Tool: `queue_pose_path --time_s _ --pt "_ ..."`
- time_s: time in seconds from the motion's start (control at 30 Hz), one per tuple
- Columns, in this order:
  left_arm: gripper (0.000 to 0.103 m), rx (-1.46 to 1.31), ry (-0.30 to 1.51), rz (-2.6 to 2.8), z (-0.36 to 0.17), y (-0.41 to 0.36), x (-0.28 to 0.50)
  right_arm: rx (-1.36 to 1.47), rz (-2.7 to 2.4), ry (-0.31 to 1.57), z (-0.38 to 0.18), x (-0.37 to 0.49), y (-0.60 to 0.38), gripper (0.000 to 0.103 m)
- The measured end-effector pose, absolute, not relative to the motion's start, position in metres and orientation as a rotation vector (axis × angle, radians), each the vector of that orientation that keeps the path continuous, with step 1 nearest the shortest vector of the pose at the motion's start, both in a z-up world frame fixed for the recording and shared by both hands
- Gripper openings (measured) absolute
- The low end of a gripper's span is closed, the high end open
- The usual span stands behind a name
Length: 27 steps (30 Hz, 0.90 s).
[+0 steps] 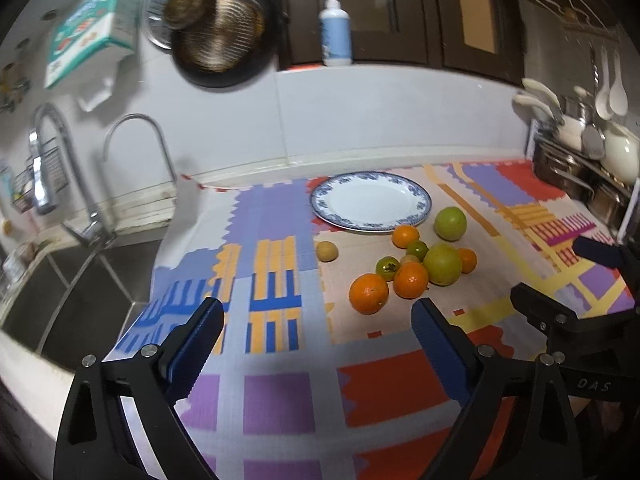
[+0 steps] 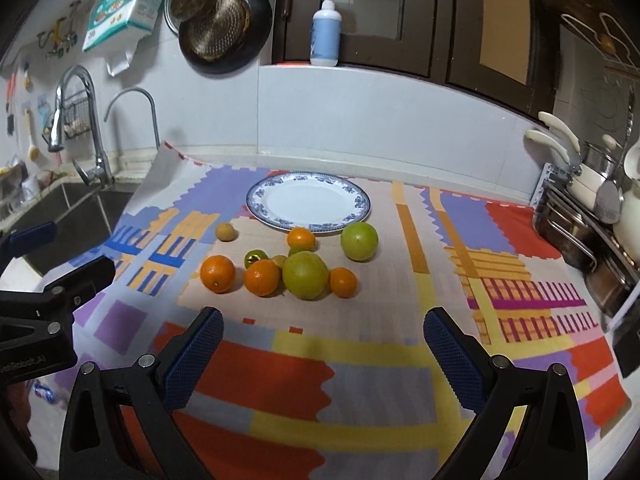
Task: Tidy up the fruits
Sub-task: 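Grasp the large orange with the left tool while the right tool grasps the yellow-green grapefruit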
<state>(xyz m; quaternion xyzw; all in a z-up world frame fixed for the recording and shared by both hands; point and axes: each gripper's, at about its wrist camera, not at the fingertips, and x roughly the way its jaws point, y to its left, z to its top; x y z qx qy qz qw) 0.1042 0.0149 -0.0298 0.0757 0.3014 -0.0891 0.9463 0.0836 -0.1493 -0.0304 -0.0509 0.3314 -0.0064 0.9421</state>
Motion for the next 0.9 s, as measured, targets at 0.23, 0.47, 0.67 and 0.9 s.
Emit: queue_pose_path --time_s 0.23,0.47,0.67,0.9 --pt "0.093 0.227 0.630 -0.301 -0.044 0.007 0.135 -0.165 -0.032 0.731 -0.044 0.114 -0.139 0.095" --pt "0.091 0.252 0.688 -0.311 -0.065 -0.006 0.153 -0.281 0.033 0.784 -0.058 0.138 -0.136 0.091" --pt "0.085 0.222 0.764 -0.261 -0.083 -0.012 0.166 -0.334 0.141 0.814 -0.074 0.162 -0.137 0.085" --pt "0.079 0.183 0.803 -0.257 -0.093 -0.018 0.179 -0.343 0.180 0.822 -0.087 0.179 -0.141 0.080"
